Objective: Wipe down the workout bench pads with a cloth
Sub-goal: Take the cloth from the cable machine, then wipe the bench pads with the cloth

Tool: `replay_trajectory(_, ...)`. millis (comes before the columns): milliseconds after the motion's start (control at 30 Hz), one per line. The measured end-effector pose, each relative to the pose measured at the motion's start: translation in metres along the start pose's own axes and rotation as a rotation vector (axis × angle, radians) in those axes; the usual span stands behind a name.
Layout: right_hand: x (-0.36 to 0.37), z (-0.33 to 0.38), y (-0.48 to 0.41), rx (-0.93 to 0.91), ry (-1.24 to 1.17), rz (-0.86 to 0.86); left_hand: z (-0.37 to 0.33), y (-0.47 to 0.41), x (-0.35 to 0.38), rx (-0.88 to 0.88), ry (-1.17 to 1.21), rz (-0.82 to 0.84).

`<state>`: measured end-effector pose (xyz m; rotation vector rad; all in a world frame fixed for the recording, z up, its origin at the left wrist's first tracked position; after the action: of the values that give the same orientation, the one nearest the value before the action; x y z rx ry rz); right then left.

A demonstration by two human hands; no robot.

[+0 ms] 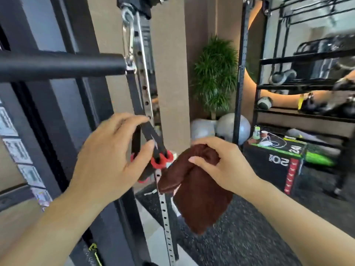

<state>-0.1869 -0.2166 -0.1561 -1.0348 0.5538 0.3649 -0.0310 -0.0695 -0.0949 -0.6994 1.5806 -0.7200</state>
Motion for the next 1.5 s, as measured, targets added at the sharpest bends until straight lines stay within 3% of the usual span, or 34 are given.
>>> replay_trajectory(100,-0.007,-0.046,0.081,0.156,0.057,0.161,-0.036,0.037,0.072,-0.042,0.116,0.175)
replay_trajectory(267,-0.062,-0.104,0.211,0.41,0.116,0.249,-0.128,0.099,0.18,-0.059,0.289,0.4)
replay_trajectory(467,-0.162,-0.151,0.34,0.646,0.244,0.246,-0.27,0.133,0.268,0.008,0.492,0.59)
replay_trajectory(733,-0.294,-0.171,0.476,0.94,0.423,0.136,-0.472,0.161,0.342,0.271,0.695,0.788)
replay_trajectory(1100,-0.366,-0.212,0.582,1.312,0.483,-0.04,-0.618,0.167,0.418,0.533,0.819,0.999)
replay_trajectory(1500,-0.411,-0.322,0.607,1.568,0.565,-0.245,-0.725,0.119,0.564,0.7,0.875,1.257)
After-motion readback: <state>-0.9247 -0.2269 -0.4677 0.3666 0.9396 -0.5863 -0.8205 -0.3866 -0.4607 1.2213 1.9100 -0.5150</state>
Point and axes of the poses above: each hand's wrist, its own y-axis away from the middle knuckle, its own x-axis out of the palm, z = x × y, the point moved 5 cm from there along -y, towards the middle knuckle, and after that the axes turned 5 degrees about y, right-handed, at the moved point
